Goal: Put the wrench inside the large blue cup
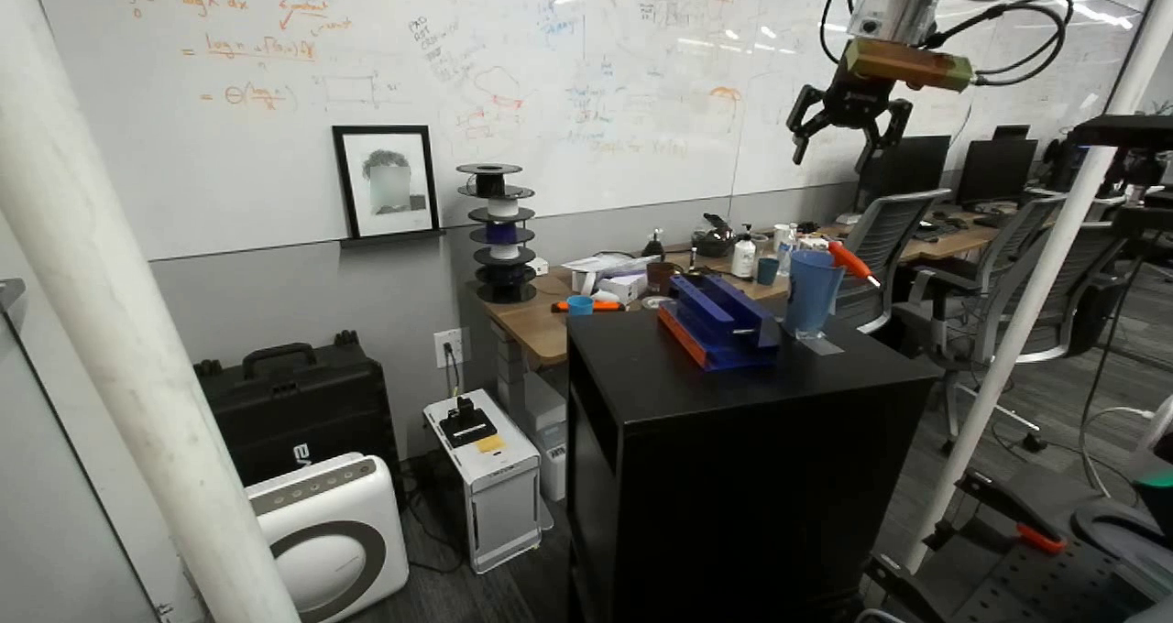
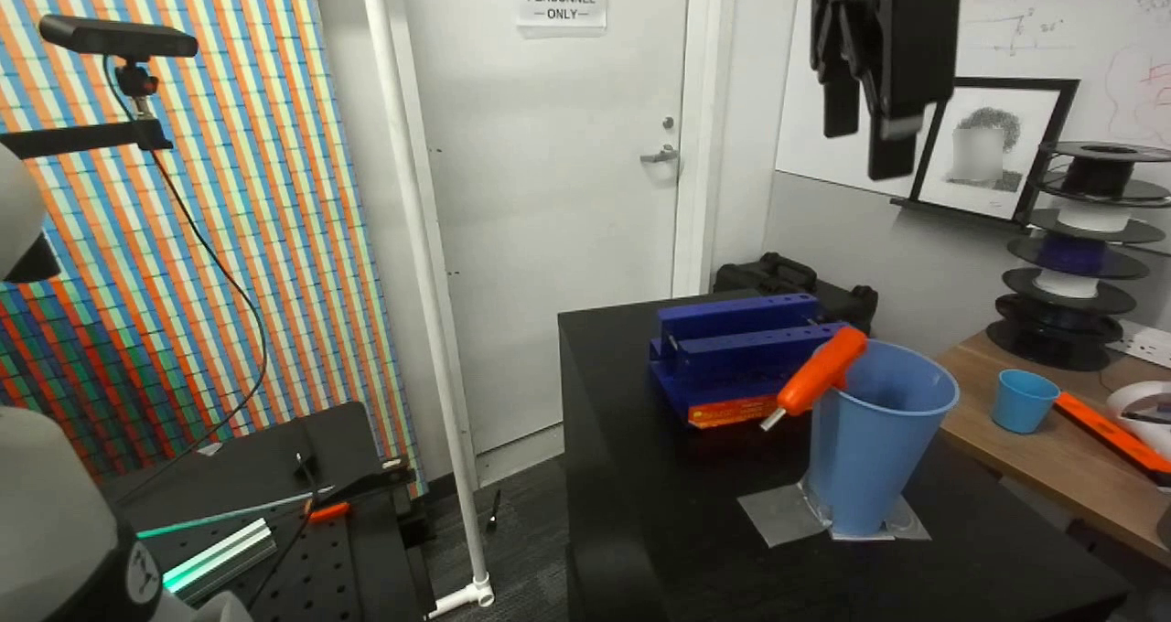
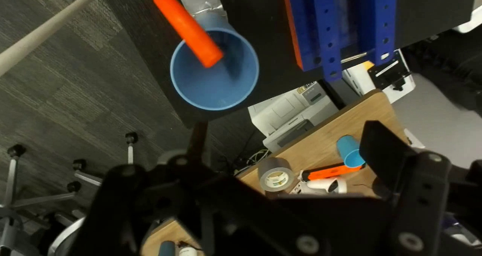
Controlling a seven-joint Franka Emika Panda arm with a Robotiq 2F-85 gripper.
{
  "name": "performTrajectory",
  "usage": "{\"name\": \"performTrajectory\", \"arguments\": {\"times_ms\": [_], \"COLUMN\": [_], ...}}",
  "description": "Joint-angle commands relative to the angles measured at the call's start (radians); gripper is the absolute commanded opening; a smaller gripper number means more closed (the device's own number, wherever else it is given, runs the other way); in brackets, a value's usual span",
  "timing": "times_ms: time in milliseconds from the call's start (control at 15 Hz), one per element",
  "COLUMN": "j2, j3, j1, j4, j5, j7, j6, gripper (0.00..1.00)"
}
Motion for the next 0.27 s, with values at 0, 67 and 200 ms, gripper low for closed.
{"name": "performTrajectory", "arguments": {"times_ms": [0, 67, 200], "j2": [-0.023, -0.043, -0.062], "j3": [0.018, 0.029, 0.038], "j1": [-0.001, 0.004, 0.007], "j4": [0.002, 0.001, -0.003], "j5": [0.002, 0.002, 0.002], "j7": [-0.006, -0.007, -0.008], "j6": [-0.036, -0.060, -0.076], "gripper": [1.00, 1.00, 1.00]}}
